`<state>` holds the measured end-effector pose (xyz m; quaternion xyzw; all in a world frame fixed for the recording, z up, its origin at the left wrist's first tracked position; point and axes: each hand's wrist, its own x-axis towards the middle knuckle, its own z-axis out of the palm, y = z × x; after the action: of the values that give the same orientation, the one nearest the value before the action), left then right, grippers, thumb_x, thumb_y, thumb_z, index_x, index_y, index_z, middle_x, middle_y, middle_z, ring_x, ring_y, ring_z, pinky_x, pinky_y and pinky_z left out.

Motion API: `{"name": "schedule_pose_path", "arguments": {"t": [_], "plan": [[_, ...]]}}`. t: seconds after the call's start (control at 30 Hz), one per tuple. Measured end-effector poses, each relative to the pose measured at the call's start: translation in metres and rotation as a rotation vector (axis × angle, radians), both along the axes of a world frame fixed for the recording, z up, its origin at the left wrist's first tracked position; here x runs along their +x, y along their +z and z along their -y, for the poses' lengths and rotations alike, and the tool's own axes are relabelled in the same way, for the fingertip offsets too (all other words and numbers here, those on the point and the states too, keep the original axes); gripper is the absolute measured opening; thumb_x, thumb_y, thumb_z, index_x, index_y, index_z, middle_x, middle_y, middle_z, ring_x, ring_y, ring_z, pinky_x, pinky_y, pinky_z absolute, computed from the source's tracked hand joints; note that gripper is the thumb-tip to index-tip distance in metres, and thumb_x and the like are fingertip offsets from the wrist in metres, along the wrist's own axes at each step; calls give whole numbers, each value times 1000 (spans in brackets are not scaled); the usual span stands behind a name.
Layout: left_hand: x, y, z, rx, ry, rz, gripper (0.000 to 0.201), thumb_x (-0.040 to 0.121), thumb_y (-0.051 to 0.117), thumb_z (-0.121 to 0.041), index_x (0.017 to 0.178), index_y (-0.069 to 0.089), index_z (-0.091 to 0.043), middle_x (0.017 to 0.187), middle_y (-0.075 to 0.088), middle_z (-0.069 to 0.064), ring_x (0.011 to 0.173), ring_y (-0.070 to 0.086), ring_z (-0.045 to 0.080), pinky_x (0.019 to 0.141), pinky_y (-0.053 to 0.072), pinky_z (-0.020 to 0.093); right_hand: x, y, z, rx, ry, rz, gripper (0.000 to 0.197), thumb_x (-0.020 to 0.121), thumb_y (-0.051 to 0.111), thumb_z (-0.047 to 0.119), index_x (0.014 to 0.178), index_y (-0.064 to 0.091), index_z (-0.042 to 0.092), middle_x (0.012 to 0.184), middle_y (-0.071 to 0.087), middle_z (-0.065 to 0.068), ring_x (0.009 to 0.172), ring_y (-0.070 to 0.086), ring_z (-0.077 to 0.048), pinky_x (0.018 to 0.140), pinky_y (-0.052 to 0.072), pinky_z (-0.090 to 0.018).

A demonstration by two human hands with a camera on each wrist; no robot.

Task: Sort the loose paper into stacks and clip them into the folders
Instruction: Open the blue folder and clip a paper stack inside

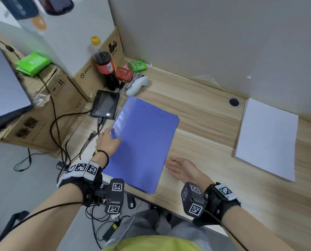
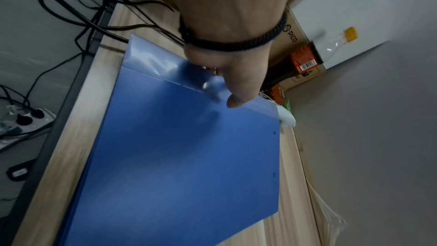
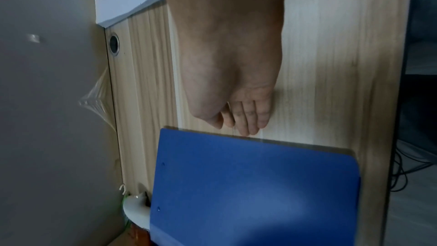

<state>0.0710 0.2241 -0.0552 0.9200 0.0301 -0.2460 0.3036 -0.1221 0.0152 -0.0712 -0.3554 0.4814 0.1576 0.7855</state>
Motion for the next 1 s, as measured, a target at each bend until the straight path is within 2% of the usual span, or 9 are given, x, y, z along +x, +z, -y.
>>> {"name": "schedule_pose_path", "arguments": {"t": [0.17,0.27,0.33,0.43,0.57,0.73,0.87,0.93,1.0], "plan": [[8,-5,1,-36,19,-111,77,76,71,-47,140,37,-20,132,52,12,118,51,31,104,39,45,0,-2,2,-80,9,-17,28,100,39,16,127,45,11,118,55,-12,110,52,-24,98,43,-35],[4,-3,10,-165,18,-225,62,74,74,-46,121,56,-11,111,66,11,95,65,25,91,51,39,-12,-3,10,-138,7,-52,25,98,44,21,120,53,13,111,56,-7,100,56,-19,80,47,-30],[-5,3,21,-269,-11,-287,52,76,76,-40,116,58,-11,107,68,6,96,67,25,89,54,41,-24,-1,13,-174,6,-65,24,97,46,22,116,57,14,109,57,-5,97,57,-17,72,47,-28],[-20,5,42,-399,-72,-370,45,80,76,-29,118,58,-11,112,69,4,99,69,23,92,54,43,-41,3,20,-208,-13,-82,23,97,44,23,110,61,15,102,59,-2,96,56,-17,74,46,-28],[-38,10,75,-513,-97,-428,42,82,74,-24,119,58,-12,112,70,7,97,70,25,89,55,43,-66,18,33,-228,-67,-73,9,90,52,24,91,60,19,85,59,0,74,52,-14,64,38,-25],[-57,14,112,-584,-164,-456,40,81,74,-35,114,60,-16,109,72,6,94,71,24,85,56,43,-94,39,62,-321,-188,50,25,100,40,9,106,61,21,99,70,4,82,67,-15,67,50,-31],[-68,11,140,-512,-249,-408,52,86,69,-28,130,47,-10,125,62,7,106,64,23,90,51,37,-108,62,81,-419,-177,107,41,98,34,1,114,61,27,104,73,5,89,71,-15,71,54,-30],[-70,6,151,-438,-348,-406,80,85,71,-23,148,23,-12,145,45,6,127,50,24,106,41,41,-113,67,83,-462,-143,104,44,98,32,1,118,59,30,108,72,7,94,70,-15,71,55,-28],[-74,7,160,-309,-476,-401,94,84,71,-23,153,7,-19,155,24,9,142,28,26,115,27,44,-114,71,81,-514,-76,72,44,99,32,7,124,53,36,116,68,11,104,66,-14,75,54,-29]]}}
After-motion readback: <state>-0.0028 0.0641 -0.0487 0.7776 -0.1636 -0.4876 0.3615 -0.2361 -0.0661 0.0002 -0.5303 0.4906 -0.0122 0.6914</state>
